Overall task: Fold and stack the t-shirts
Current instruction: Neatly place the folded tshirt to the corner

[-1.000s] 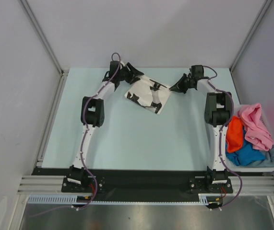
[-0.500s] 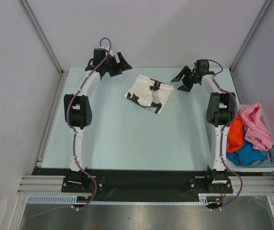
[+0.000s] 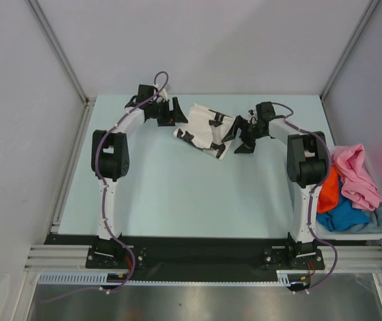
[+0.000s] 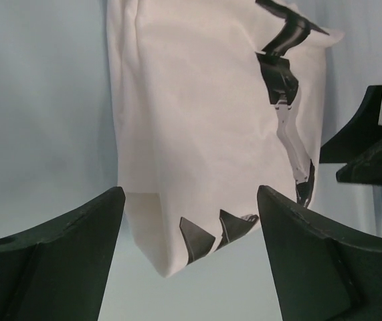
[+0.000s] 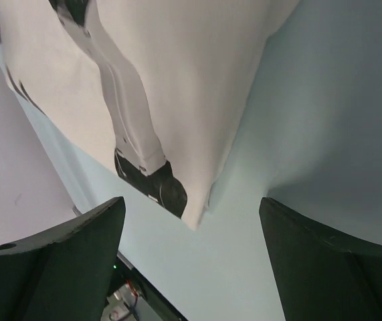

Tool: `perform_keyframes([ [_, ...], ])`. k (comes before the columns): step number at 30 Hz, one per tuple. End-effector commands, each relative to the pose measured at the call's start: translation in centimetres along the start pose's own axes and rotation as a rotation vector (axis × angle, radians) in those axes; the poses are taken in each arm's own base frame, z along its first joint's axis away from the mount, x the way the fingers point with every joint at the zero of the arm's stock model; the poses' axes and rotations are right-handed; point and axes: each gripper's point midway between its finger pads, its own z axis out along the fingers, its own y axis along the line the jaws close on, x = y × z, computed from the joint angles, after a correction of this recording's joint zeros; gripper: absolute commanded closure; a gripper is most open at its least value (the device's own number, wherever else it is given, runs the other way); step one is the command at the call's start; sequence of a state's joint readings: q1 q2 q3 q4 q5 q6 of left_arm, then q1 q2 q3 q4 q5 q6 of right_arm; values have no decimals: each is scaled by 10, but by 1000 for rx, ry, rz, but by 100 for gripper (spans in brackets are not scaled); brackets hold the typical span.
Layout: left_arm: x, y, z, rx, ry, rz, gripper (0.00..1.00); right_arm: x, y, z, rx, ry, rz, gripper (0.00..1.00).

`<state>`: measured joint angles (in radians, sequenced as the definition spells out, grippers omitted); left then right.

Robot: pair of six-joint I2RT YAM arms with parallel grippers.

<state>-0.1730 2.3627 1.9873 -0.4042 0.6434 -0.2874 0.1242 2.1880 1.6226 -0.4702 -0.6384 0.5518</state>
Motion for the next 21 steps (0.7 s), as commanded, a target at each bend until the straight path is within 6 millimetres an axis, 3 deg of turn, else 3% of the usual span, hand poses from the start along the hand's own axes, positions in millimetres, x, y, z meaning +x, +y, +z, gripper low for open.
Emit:
perform_keyframes([
  [1, -1, -9, 1, 54, 4, 65, 15, 15, 31, -4, -77, -1, -103, 13],
  [7, 24, -16, 7, 77, 55, 40, 22, 26, 29, 8, -54, 25, -105, 13],
  [10, 42, -23, 8, 88, 86, 12, 27, 27, 26, 7, -48, 19, -105, 13],
  [11, 57, -24, 9, 92, 115, -20, 28, 29, 23, 7, -38, 20, -102, 13],
  [13, 62, -38, 5, 121, 110, -11, 29, 28, 18, 0, -25, 8, -99, 13],
  [14, 76, -37, 6, 122, 125, -39, 30, 32, 10, -1, -3, 9, -87, 13],
  [18, 101, -64, -3, 187, 142, -74, 34, 30, -7, -20, 32, -15, -63, 13],
  [21, 116, -84, -13, 218, 144, -105, 35, 24, -9, -35, 57, -38, -94, 13],
])
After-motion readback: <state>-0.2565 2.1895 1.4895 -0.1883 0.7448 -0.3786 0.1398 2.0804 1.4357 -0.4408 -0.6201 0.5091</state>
